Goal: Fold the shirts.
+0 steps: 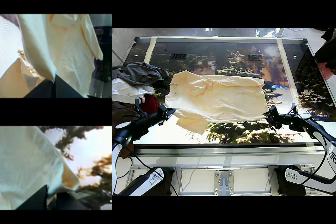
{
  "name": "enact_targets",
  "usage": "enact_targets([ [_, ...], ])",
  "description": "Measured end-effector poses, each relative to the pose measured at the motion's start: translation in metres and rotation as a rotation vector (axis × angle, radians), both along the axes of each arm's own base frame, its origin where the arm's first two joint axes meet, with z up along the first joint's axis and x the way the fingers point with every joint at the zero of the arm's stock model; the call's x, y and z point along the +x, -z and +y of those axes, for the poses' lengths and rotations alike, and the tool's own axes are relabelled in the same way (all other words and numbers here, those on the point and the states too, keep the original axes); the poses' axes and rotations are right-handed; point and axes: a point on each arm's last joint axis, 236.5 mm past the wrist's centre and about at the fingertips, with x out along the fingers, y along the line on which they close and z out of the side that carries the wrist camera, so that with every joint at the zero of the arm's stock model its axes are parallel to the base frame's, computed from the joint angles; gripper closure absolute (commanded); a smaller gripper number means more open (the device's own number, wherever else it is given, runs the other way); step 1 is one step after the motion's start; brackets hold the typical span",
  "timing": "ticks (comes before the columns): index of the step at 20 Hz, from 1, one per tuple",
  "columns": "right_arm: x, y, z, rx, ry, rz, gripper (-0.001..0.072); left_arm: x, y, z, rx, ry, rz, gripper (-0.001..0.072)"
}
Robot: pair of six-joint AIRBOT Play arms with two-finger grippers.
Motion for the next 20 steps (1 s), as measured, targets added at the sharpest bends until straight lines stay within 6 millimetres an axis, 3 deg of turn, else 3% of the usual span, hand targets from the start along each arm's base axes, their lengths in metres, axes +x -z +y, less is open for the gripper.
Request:
enact_targets([
  [2,0.007,-0.002,-0.003,-0.015,-0.005,-0.026,0.0701,0.000,-0.001,0.000,0.002,0.000,-0.003,0.0697],
  [4,0.021,-0.023,-0.002,-0.034,-0.044,-0.108,0.0701,0.002,-0.009,0.002,0.006,0.002,-0.023,0.0697],
  [6,0.038,-0.065,0.003,-0.062,-0.130,-0.242,0.0701,0.005,-0.030,0.005,0.006,0.013,-0.076,0.0697],
  [9,0.048,-0.165,0.014,-0.169,-0.312,-0.498,0.0701,0.005,-0.089,0.014,0.012,0.027,-0.206,0.0698],
  [12,0.018,-0.275,0.024,-0.362,-0.494,-0.721,0.0701,-0.015,-0.167,0.027,0.136,0.052,-0.348,0.0698],
  [16,-0.049,-0.406,0.024,-0.645,-0.493,-0.972,0.0703,-0.049,-0.267,0.028,0.457,0.082,-0.474,0.0697],
  [20,-0.107,-0.503,0.022,-0.844,-0.405,-1.165,0.0703,-0.070,-0.356,0.001,0.720,0.177,-0.588,0.0696],
])
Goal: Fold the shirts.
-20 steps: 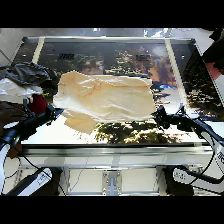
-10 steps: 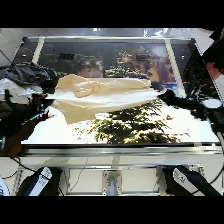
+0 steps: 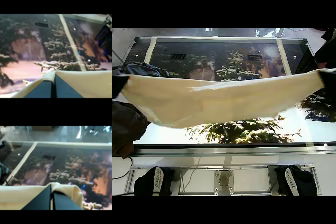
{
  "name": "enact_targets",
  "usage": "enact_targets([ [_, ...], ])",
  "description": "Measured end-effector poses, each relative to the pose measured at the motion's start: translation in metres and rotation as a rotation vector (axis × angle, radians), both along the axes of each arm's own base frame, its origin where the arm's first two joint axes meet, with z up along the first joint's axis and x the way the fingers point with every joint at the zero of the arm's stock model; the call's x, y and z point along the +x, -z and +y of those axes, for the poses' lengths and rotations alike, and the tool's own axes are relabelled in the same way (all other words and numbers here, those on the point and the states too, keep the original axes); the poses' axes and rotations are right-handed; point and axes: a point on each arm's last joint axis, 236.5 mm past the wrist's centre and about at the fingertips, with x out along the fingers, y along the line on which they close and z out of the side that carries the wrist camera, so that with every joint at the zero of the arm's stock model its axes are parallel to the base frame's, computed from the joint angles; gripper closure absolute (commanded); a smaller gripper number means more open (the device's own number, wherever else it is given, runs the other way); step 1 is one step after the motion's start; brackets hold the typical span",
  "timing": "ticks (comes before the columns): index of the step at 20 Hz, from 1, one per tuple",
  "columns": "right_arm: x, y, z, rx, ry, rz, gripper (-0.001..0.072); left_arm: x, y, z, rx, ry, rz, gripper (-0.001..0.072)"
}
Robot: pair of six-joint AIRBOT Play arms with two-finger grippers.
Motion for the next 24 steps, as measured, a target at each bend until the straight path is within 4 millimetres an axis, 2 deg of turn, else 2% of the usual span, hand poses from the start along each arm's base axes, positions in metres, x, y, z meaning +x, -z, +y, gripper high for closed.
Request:
enact_targets([
  [2,-0.012,-0.028,-0.006,-0.027,0.039,-0.062,0.0704,-0.005,-0.023,0.001,0.105,-0.026,-0.004,0.0697],
  [3,-0.011,-0.033,-0.010,-0.036,0.057,-0.069,0.0704,-0.004,-0.027,0.003,0.141,-0.037,0.006,0.0697],
  [5,0.004,-0.030,-0.023,-0.053,0.098,-0.033,0.0703,0.006,-0.020,0.009,0.192,-0.047,0.063,0.0697],
  [7,0.033,-0.005,-0.038,-0.059,0.127,0.071,0.0704,0.030,0.001,0.011,0.206,-0.030,0.148,0.0697],
  [10,0.094,0.066,-0.059,-0.037,0.137,0.303,0.0702,0.083,0.059,0.009,0.209,0.020,0.326,0.0697],
  [12,0.135,0.124,-0.068,-0.011,0.123,0.462,0.0702,0.125,0.110,0.008,0.203,0.044,0.444,0.0697],
  [15,0.191,0.206,-0.081,0.035,0.119,0.632,0.0702,0.185,0.180,0.009,0.177,0.032,0.535,0.0697],
  [17,0.222,0.253,-0.088,0.077,0.127,0.700,0.0702,0.218,0.224,0.011,0.147,0.001,0.572,0.0696],
  [19,0.249,0.294,-0.091,0.135,0.140,0.740,0.0702,0.242,0.263,0.011,0.127,-0.024,0.600,0.0696],
  [21,0.270,0.327,-0.091,0.185,0.154,0.762,0.0688,0.257,0.295,0.009,0.120,-0.035,0.622,0.0683],
  [22,0.279,0.341,-0.090,0.202,0.161,0.767,0.0601,0.263,0.308,0.008,0.120,-0.039,0.626,0.0639],
  [23,0.287,0.349,-0.089,0.210,0.171,0.758,0.0360,0.269,0.316,0.007,0.122,-0.045,0.624,0.0415],
  [24,0.295,0.355,-0.086,0.223,0.175,0.749,0.0251,0.273,0.321,0.008,0.129,-0.052,0.617,0.0093],
])
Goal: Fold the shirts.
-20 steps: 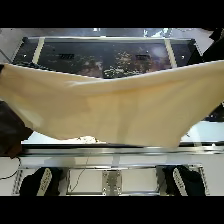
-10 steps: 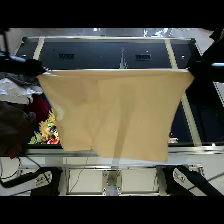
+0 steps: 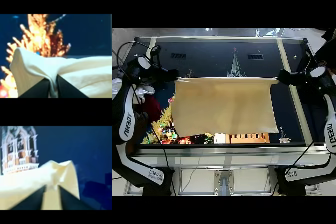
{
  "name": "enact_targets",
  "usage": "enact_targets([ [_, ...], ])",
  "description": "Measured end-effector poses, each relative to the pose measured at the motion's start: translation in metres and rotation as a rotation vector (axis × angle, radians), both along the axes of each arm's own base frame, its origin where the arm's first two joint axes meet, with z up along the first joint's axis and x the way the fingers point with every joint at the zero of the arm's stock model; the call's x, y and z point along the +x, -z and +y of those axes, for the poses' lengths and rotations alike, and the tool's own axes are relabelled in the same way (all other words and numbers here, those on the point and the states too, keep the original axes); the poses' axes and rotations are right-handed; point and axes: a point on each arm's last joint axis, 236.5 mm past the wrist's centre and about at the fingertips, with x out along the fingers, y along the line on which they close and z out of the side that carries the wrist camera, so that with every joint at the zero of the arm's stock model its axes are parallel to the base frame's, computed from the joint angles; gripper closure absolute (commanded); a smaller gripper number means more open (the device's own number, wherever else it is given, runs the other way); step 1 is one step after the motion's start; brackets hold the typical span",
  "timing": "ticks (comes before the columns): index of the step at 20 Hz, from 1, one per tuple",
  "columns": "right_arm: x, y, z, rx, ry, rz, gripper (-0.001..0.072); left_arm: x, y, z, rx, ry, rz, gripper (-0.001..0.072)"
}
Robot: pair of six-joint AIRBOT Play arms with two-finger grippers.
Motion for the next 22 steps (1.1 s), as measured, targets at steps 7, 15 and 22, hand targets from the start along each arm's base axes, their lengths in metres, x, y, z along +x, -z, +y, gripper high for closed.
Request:
enact_targets([
  [7,0.002,-0.073,-0.019,-0.084,-0.034,-0.089,0.0261,-0.011,-0.090,0.037,0.002,-0.071,-0.135,0.0007],
  [15,-0.146,-0.081,-0.076,-0.202,0.002,0.095,0.0259,-0.209,-0.068,0.081,-0.019,-0.265,0.033,0.0008],
  [22,-0.190,-0.038,-0.044,-0.050,0.035,0.112,0.0260,-0.310,0.034,0.034,-0.371,-0.592,0.205,0.0010],
])
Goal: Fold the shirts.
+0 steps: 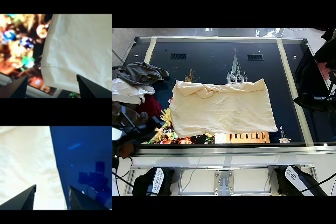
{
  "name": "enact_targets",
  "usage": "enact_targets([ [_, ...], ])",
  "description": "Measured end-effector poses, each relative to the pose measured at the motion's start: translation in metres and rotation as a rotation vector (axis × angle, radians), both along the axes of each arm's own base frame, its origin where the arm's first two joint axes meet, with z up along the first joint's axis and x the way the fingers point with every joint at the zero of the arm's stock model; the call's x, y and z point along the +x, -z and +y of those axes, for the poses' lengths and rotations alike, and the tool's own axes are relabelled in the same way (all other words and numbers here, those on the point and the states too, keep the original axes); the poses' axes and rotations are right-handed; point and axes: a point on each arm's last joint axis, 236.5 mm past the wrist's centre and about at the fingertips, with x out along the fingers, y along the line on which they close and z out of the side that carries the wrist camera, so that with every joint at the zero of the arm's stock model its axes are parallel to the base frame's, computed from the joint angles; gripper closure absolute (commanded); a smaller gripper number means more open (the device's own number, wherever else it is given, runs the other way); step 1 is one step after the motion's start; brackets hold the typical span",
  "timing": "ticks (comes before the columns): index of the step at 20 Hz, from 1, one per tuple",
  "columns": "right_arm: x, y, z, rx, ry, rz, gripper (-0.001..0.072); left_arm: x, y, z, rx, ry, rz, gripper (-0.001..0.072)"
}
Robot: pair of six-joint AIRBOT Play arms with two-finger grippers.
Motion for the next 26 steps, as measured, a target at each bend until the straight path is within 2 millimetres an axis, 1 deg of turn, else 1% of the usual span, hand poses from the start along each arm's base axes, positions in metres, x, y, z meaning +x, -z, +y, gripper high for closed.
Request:
enact_targets([
  [2,0.000,0.001,0.005,0.025,0.003,-0.012,0.0259,-0.004,0.019,-0.010,-0.093,-0.019,0.031,0.0011],
  [4,0.000,0.001,0.008,0.041,0.005,-0.018,0.0260,-0.002,0.032,-0.020,-0.193,-0.024,0.050,0.0012],
  [8,-0.004,0.002,0.014,0.065,-0.006,-0.006,0.0260,0.000,0.057,-0.027,-0.322,-0.021,0.096,0.0019],
  [10,-0.007,0.003,0.018,0.076,-0.015,0.005,0.0260,0.001,0.065,-0.029,-0.357,-0.011,0.102,0.0142],
  [14,-0.009,0.002,0.024,0.104,-0.027,0.011,0.0260,0.014,0.068,-0.029,-0.386,-0.013,0.049,0.0148],
  [17,-0.008,-0.001,0.029,0.126,-0.030,0.005,0.0260,0.019,0.072,-0.028,-0.393,-0.012,0.036,0.0149],
  [18,-0.007,-0.002,0.031,0.135,-0.031,0.002,0.0260,0.019,0.073,-0.029,-0.400,-0.011,0.036,0.0157],
  [19,-0.007,-0.003,0.032,0.142,-0.031,-0.001,0.0260,0.019,0.075,-0.029,-0.403,-0.009,0.038,0.0209],
  [20,-0.007,-0.003,0.033,0.148,-0.031,-0.003,0.0260,0.019,0.076,-0.029,-0.403,-0.007,0.041,0.0228],
  [23,-0.005,-0.005,0.035,0.160,-0.032,-0.010,0.0260,0.020,0.079,-0.036,-0.399,0.025,0.041,0.0229],
  [24,-0.005,-0.006,0.036,0.163,-0.032,-0.011,0.0261,0.021,0.079,-0.040,-0.395,0.038,0.039,0.0247],
  [25,-0.005,-0.006,0.036,0.164,-0.032,-0.011,0.0260,0.022,0.080,-0.043,-0.389,0.047,0.038,0.0329],
  [26,-0.005,-0.006,0.036,0.164,-0.032,-0.011,0.0260,0.023,0.082,-0.045,-0.375,0.057,0.037,0.0474],
])
